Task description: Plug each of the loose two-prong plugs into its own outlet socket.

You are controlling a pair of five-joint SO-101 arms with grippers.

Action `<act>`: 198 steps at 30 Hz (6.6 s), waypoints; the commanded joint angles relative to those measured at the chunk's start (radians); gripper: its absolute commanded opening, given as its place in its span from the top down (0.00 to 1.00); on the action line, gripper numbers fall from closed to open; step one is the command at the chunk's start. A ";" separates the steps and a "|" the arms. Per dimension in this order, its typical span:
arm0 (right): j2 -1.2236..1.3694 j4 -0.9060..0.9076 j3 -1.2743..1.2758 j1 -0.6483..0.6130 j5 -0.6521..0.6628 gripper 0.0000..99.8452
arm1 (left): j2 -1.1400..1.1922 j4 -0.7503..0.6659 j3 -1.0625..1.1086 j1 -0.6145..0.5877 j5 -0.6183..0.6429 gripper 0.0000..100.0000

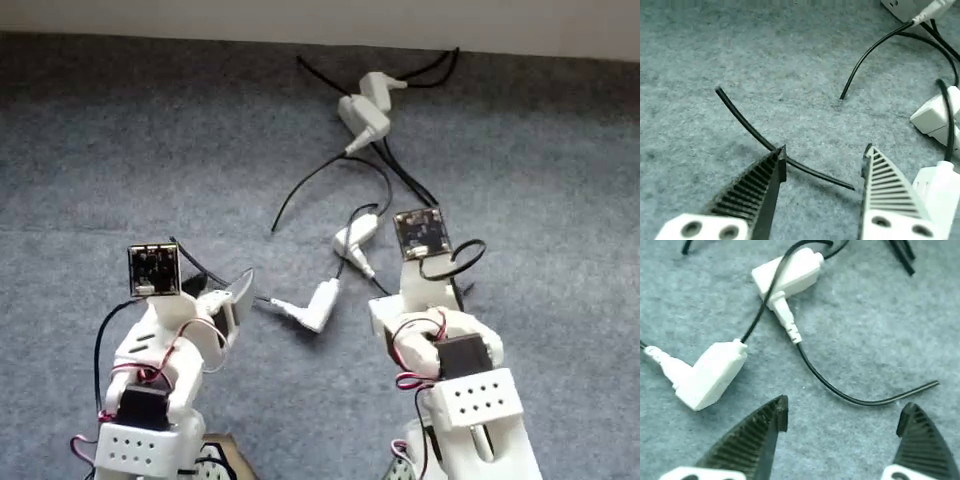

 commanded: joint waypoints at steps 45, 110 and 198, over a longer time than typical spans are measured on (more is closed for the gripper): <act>0.992 -0.380 -0.567 -0.208 -0.468 0.98 | -0.001 0.052 0.015 -0.071 0.006 0.75; 1.891 0.765 -2.336 0.005 -0.451 0.84 | -0.001 0.054 0.015 -0.024 0.002 0.75; 1.702 0.765 -2.938 0.676 0.006 0.69 | -0.002 0.233 -0.378 -0.010 0.000 0.75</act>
